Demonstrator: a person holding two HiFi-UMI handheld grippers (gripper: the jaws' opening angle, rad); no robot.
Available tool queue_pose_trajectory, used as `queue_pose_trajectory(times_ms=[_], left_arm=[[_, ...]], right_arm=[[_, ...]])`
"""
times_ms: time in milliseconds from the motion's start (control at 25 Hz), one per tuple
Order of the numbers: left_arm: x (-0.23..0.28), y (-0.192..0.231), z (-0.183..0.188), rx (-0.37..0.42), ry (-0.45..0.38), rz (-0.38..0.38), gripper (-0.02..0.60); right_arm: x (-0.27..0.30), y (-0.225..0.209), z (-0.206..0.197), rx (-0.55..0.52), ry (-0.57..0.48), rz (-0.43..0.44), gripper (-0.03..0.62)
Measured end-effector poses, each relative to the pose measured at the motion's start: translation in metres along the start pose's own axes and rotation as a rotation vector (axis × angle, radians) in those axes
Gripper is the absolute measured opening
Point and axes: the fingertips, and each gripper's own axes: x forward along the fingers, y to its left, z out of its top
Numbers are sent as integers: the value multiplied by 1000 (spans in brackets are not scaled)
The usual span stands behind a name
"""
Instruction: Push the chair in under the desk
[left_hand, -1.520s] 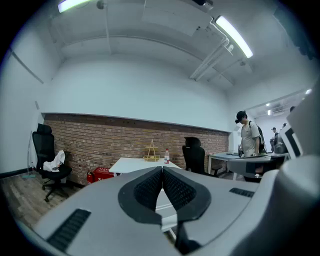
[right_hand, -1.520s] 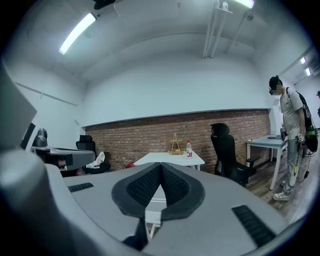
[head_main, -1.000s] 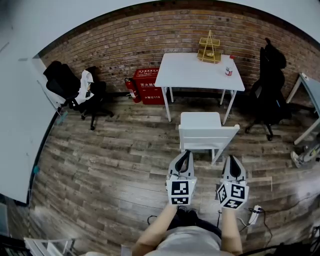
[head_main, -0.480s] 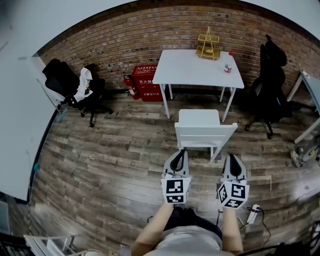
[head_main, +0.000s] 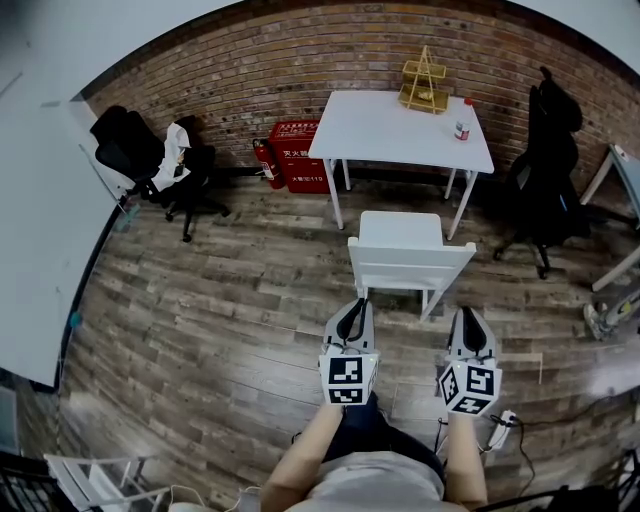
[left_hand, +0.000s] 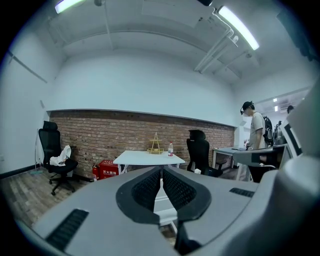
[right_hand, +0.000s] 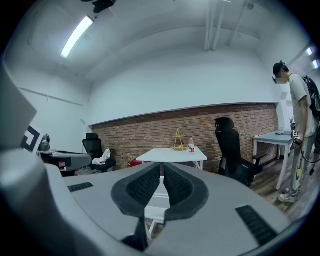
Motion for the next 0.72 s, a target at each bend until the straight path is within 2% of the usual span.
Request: queue_pose_trajectory(times_ms=[360,720], left_arm=[[32,15,-15,6,51,10,17],[85,31,-28,58,113,-40,18]], right_arm=[[33,-15,-12,30,30,-1,18],[86,-39,-11,-9,70,-4,28]])
